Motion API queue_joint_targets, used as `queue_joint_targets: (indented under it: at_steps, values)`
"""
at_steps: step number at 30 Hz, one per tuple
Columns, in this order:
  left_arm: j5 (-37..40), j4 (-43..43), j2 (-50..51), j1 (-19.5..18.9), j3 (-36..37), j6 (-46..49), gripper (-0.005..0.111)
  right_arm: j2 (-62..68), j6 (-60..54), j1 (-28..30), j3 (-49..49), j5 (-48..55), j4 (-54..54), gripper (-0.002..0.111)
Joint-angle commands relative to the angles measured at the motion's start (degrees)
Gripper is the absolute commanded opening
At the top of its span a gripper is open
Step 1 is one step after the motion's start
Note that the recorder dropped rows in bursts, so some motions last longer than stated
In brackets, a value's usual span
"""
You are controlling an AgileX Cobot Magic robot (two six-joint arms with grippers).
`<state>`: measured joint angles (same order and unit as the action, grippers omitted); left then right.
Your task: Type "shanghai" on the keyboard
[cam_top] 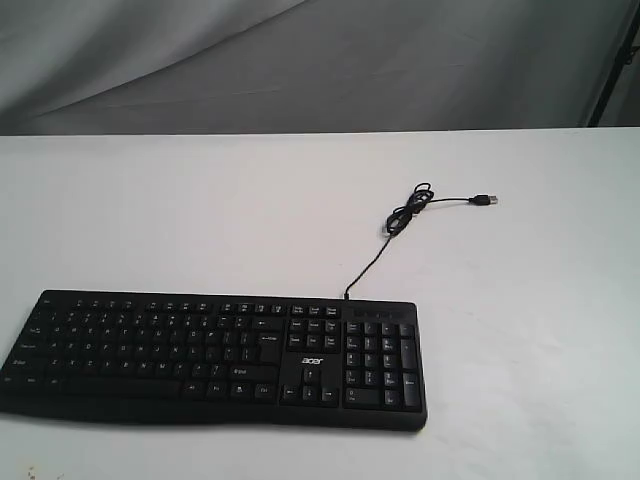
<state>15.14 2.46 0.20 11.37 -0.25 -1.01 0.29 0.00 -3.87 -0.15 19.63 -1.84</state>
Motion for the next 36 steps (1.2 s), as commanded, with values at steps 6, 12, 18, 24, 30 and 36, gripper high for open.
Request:
queue_joint_targets:
  at_steps: [6,12,18,24,30,36]
  values:
    - [-0.27,0.04,-0.20,0.23,0.25,-0.01,0.000,-0.29,0.00,-0.03,0.15,-0.09,-0.30,0.000]
    - [-0.27,0.04,-0.20,0.23,0.25,-0.01,0.000,-0.29,-0.40,-0.03,0.15,-1.88,2.23,0.000]
    - [-0.27,0.04,-0.20,0.23,0.25,-0.01,0.000,-0.29,-0.40,-0.03,0.15,-16.82,4.30,0.000]
    - [-0.27,0.04,-0.20,0.23,0.25,-0.01,0.000,-0.29,-0.40,-0.03,0.15,-22.90,4.30,0.000]
    - [-0.27,0.04,-0.20,0.23,0.25,-0.01,0.000,-0.29,19.03,-0.03,0.15,-44.54,-2.77,0.000]
    - [-0.27,0.04,-0.20,0.23,0.25,-0.01,0.000,8.55,27.53,-0.13,-12.78,-40.36,4.05,0.000]
